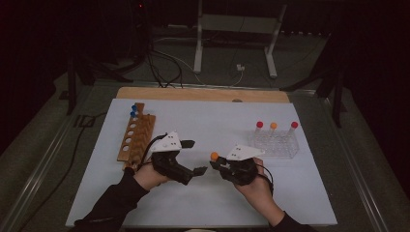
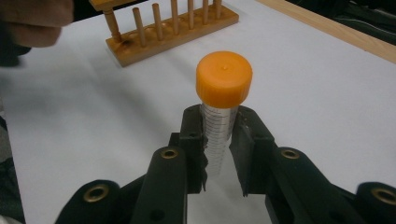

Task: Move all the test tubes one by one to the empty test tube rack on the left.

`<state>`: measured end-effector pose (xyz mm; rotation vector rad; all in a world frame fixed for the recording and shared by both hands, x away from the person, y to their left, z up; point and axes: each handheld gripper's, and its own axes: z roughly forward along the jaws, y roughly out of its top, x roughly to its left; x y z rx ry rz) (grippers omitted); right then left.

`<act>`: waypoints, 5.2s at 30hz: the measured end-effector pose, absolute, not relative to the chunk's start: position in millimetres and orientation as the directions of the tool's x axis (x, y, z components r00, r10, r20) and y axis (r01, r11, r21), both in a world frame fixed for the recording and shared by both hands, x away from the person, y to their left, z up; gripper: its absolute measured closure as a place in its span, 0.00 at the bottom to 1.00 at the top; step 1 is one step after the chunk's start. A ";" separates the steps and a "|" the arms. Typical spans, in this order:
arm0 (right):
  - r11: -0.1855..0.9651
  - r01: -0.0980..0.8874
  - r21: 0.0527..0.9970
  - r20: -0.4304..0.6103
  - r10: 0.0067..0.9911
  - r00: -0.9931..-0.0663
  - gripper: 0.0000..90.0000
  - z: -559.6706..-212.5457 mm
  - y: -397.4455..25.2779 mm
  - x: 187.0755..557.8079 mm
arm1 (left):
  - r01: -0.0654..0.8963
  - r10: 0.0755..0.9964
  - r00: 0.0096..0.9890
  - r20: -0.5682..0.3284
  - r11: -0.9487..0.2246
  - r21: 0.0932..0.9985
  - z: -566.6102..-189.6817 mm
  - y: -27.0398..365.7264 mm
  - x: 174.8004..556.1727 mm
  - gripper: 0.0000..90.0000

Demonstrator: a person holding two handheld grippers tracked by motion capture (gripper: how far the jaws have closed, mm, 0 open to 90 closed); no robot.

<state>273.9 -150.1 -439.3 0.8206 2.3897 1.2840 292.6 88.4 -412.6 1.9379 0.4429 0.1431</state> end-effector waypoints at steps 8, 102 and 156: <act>0.445 0.334 0.831 -0.002 0.603 -0.798 0.83 -440.2 -146.3 272.5 | 0.227 0.376 0.923 -0.089 -0.341 0.912 -416.5 76.3 297.3 0.27; 0.300 0.332 0.894 0.064 0.649 -0.758 0.00 -432.5 -170.1 274.5 | 0.302 0.850 0.526 0.034 -0.224 0.926 -379.5 266.7 374.3 0.80; 0.254 0.312 0.915 0.053 0.692 -0.720 0.00 -419.4 -191.5 278.0 | 0.396 0.808 0.588 -0.039 -0.246 0.885 -421.9 246.5 354.1 0.25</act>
